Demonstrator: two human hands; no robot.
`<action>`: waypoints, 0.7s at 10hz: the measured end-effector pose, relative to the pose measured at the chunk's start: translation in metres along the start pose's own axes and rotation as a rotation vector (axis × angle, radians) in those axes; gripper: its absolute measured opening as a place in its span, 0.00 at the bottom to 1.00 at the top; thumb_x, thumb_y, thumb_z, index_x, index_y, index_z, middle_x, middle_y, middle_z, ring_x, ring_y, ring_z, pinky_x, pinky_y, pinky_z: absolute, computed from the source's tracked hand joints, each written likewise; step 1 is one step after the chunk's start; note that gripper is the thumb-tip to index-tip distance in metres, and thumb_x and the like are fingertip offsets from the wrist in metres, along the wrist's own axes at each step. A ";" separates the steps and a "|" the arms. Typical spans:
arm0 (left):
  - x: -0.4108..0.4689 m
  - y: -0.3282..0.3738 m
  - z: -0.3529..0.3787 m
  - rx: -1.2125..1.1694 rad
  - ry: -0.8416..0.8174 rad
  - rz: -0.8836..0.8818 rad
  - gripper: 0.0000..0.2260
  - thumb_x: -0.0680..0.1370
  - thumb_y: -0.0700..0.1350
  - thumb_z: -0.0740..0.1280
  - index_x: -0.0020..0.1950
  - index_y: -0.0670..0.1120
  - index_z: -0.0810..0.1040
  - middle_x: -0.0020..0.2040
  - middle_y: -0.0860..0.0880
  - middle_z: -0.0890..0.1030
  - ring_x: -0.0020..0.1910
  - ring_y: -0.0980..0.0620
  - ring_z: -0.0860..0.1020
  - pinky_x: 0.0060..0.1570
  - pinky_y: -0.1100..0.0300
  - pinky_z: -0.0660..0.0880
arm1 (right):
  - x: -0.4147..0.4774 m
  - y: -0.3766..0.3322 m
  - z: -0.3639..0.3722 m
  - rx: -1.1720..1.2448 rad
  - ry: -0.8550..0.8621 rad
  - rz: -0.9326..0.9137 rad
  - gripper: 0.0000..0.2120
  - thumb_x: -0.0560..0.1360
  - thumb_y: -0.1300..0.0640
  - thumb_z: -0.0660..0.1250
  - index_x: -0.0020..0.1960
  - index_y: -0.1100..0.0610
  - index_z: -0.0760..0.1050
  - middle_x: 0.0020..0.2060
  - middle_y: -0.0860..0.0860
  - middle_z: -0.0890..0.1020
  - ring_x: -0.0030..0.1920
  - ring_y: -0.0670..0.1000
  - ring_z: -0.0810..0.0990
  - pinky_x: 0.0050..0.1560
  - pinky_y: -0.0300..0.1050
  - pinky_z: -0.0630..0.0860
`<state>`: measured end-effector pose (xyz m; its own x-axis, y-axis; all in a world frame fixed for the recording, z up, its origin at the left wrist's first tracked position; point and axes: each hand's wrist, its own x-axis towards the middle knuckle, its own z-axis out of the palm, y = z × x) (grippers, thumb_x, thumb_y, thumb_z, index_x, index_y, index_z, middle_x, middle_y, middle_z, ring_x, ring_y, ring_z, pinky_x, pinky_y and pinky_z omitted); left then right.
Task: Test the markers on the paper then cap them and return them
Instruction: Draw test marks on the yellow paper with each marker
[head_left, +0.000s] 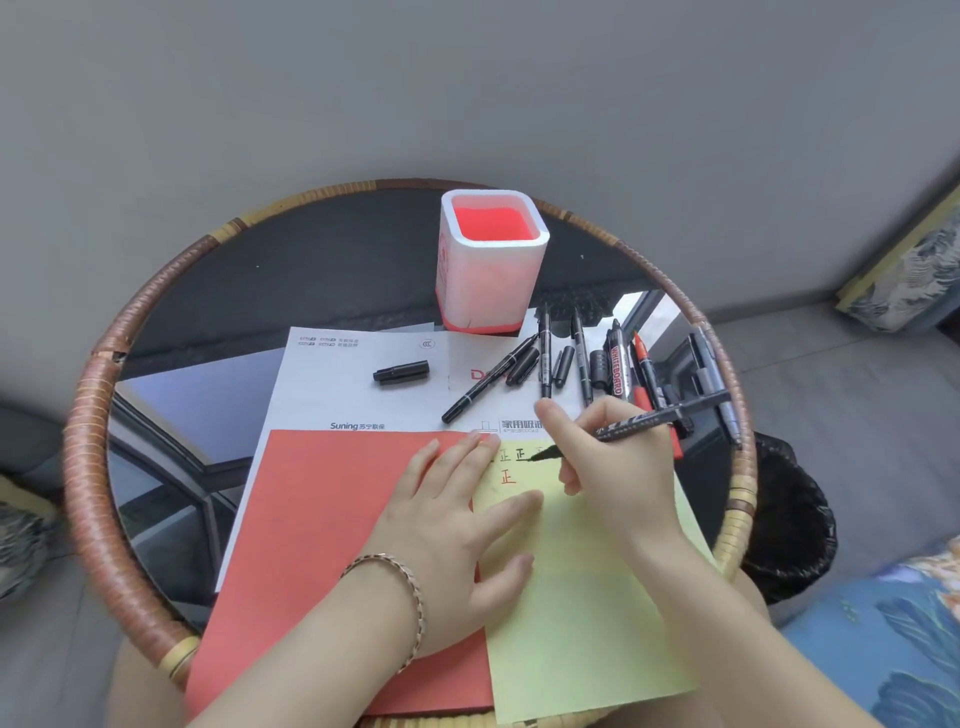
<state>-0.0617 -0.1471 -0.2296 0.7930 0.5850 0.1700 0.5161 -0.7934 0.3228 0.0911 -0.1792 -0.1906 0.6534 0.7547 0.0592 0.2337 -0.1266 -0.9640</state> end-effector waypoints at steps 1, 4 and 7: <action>0.000 0.000 0.000 0.004 0.002 0.002 0.18 0.69 0.58 0.58 0.57 0.59 0.74 0.64 0.41 0.75 0.64 0.43 0.73 0.62 0.49 0.59 | -0.001 0.010 0.009 -0.064 0.099 -0.037 0.18 0.70 0.61 0.69 0.26 0.62 0.65 0.19 0.54 0.71 0.21 0.47 0.70 0.28 0.37 0.68; 0.000 0.000 -0.001 0.013 -0.011 0.001 0.18 0.69 0.58 0.58 0.58 0.59 0.73 0.65 0.41 0.74 0.64 0.43 0.72 0.63 0.49 0.59 | 0.000 0.026 0.016 -0.118 0.158 -0.131 0.17 0.66 0.63 0.66 0.23 0.57 0.62 0.19 0.49 0.67 0.25 0.50 0.67 0.30 0.42 0.64; 0.000 0.000 -0.002 0.015 -0.022 -0.001 0.19 0.69 0.59 0.58 0.58 0.59 0.74 0.65 0.40 0.74 0.64 0.43 0.72 0.63 0.49 0.59 | -0.001 0.024 0.016 -0.167 0.144 -0.161 0.16 0.66 0.65 0.67 0.25 0.63 0.63 0.20 0.58 0.68 0.26 0.48 0.65 0.30 0.42 0.63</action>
<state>-0.0624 -0.1466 -0.2280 0.7996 0.5817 0.1490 0.5213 -0.7956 0.3087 0.0845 -0.1723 -0.2178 0.6909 0.6762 0.2557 0.4503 -0.1258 -0.8840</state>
